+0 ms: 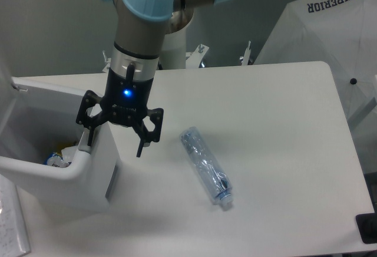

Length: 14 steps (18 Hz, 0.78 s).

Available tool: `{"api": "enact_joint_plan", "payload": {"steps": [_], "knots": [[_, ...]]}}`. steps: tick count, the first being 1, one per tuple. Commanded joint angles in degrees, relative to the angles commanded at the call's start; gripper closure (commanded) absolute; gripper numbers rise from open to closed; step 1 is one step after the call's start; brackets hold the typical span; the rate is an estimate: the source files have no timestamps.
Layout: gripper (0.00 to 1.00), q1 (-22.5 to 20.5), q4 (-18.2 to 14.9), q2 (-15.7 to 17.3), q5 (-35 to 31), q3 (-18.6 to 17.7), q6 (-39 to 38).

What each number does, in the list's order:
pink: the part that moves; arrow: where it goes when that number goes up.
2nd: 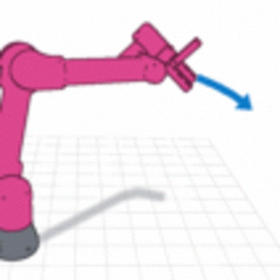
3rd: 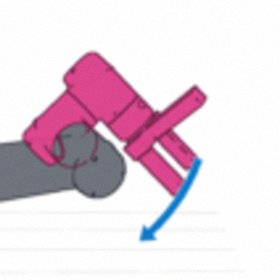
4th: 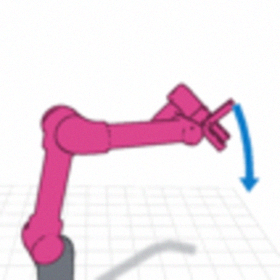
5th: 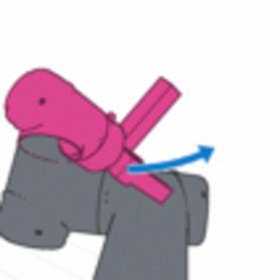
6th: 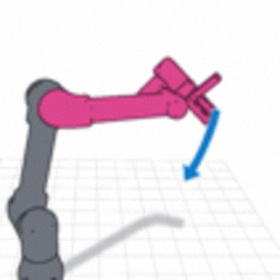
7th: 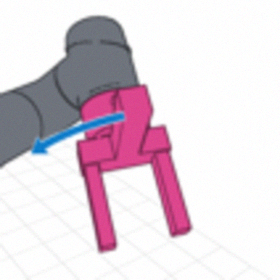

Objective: Open the trash can
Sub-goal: 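Withdraw the gripper from the open trash can back over the bottle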

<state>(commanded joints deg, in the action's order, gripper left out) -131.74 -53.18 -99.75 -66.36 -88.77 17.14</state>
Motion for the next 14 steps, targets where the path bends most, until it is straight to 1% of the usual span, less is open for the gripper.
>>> {"api": "enact_joint_plan", "payload": {"steps": [2,5,8,10,12,14], "knots": [[0.0,-2.54,0.27,-0.79,-2.09,-0.17,3.32],[0.0,-5.53,0.27,-2.98,-9.82,-0.53,8.78],[0.0,-8.17,0.79,-6.75,-10.99,0.96,12.65],[0.0,-8.7,1.15,-9.92,-12.9,2.45,16.77],[0.0,-9.58,1.23,-11.6,-16.77,3.25,19.41],[0.0,-9.76,1.32,-13.79,-18.01,3.25,24.32]]}}
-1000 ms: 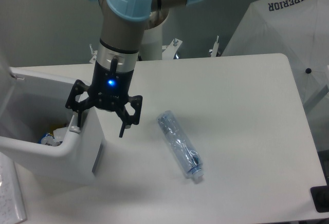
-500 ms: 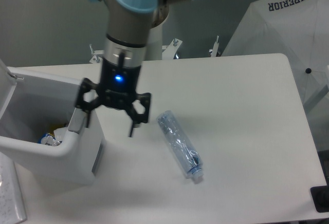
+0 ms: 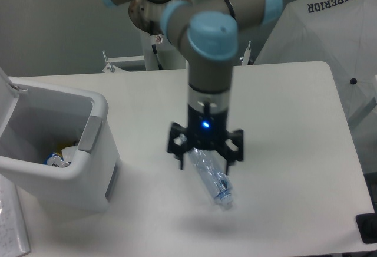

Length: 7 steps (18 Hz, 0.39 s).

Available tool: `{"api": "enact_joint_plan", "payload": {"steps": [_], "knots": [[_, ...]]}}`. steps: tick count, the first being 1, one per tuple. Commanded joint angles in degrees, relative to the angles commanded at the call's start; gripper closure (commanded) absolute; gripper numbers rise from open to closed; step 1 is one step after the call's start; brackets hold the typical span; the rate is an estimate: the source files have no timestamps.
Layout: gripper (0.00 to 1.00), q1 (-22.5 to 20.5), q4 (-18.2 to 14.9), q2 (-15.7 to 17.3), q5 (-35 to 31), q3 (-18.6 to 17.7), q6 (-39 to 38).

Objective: Open the trash can
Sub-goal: 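Withdraw the gripper from the open trash can back over the bottle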

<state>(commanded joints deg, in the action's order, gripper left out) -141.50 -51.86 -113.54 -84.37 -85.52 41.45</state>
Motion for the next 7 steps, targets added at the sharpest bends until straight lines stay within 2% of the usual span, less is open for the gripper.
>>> {"api": "enact_joint_plan", "payload": {"steps": [4,7], "knots": [[0.0,-1.4,-1.14,-2.03,-7.28,-0.7,18.71],[0.0,-1.85,-1.32,-2.73,-7.65,-0.79,22.18]]}}
